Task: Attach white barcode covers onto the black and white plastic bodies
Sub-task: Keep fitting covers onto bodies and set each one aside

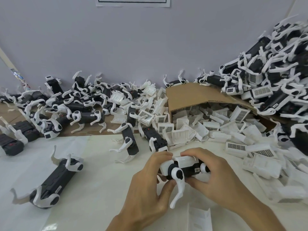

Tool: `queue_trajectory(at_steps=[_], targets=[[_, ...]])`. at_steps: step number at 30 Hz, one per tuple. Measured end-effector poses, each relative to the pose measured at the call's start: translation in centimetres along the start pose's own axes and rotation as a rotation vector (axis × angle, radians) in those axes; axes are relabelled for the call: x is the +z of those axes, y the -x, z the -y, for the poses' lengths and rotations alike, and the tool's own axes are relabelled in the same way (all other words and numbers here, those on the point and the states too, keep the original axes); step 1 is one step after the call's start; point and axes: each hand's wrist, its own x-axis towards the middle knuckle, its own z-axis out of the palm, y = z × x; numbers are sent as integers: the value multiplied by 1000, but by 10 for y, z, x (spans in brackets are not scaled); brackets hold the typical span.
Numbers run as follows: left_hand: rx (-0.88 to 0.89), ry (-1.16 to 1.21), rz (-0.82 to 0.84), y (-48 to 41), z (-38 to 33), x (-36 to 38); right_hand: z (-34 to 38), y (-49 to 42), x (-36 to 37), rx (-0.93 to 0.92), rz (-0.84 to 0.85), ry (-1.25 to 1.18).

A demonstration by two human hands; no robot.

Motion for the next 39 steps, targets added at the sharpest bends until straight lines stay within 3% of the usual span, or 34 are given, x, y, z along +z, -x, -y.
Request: queue_trajectory(at_steps=[6,13,25,32,36,39], targets=[[-28,20,-12,0,3,-2,-4,0,0,9,57,42],[-67,26,4,-1,8,-1,-5,0,-1,49,174,-123],[-40,-77,30,1,6,-1,-1,-1,-1,60,233,-49],[-46,-49,91,0,7,-4,1,1,-1,116,168,0],[-114,86,183,2,8,-2,-2,0,-2,132,43,3],[-239,324,228,-1,7,-1,-5,0,1,72,-94,86]])
